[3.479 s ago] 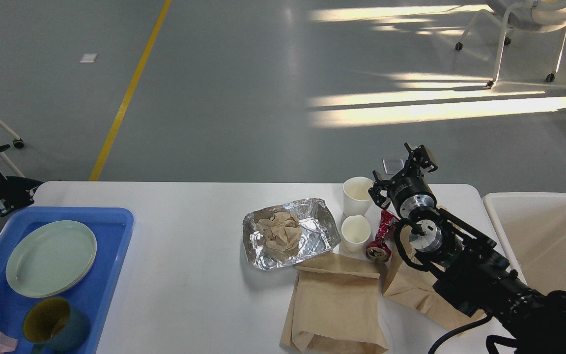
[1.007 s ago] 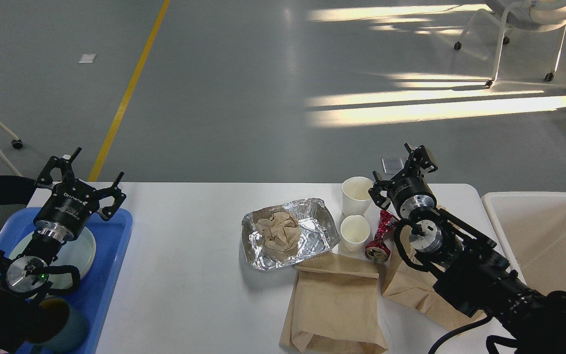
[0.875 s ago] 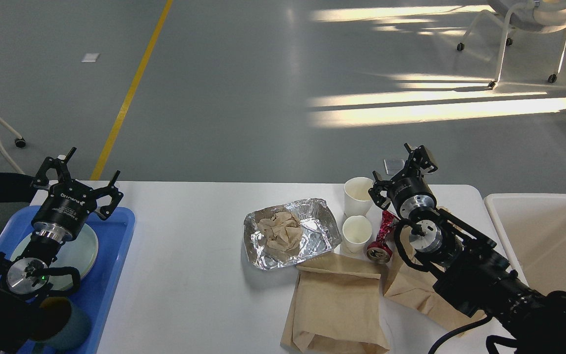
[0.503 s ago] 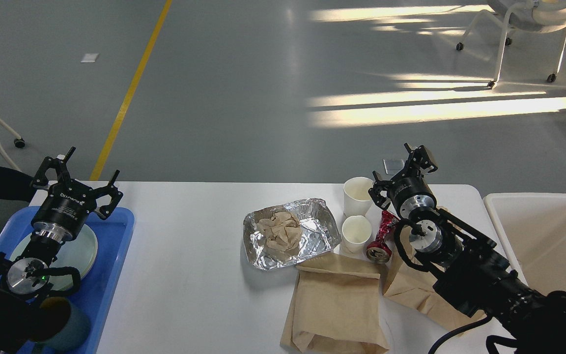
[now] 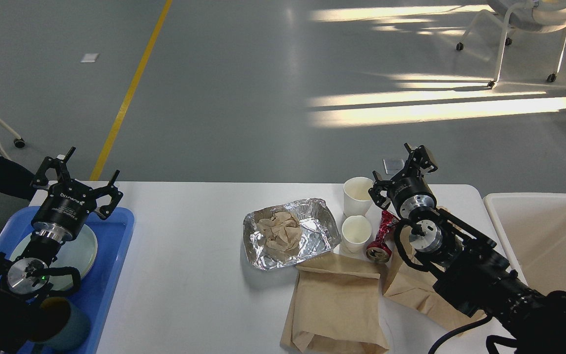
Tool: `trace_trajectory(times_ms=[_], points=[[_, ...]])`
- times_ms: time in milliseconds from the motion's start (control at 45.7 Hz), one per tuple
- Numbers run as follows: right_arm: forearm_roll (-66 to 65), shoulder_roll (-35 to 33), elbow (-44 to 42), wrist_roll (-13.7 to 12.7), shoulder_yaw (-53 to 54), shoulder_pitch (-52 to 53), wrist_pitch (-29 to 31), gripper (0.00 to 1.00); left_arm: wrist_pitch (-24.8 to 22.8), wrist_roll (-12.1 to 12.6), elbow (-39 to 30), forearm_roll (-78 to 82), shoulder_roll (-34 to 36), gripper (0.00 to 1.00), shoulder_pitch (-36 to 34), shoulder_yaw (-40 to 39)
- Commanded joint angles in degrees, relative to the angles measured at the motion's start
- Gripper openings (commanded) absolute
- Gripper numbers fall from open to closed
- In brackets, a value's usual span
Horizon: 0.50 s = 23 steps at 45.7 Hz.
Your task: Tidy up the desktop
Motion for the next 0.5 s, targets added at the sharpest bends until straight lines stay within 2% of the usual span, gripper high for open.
trace_trajectory(times_ms=[0,481], points=[[0.0,0.0,0.04,0.0,0.0,-0.03,0.0,1.0,0.0,0.0,0.0,0.0,0.01,0.96,0.0,0.01],[0.0,0.0,0.04,-0.35,0.0,0.14,0.0,1.0,0.0,0.0,0.0,0.0,-0.08,0.96,0.0,0.01]])
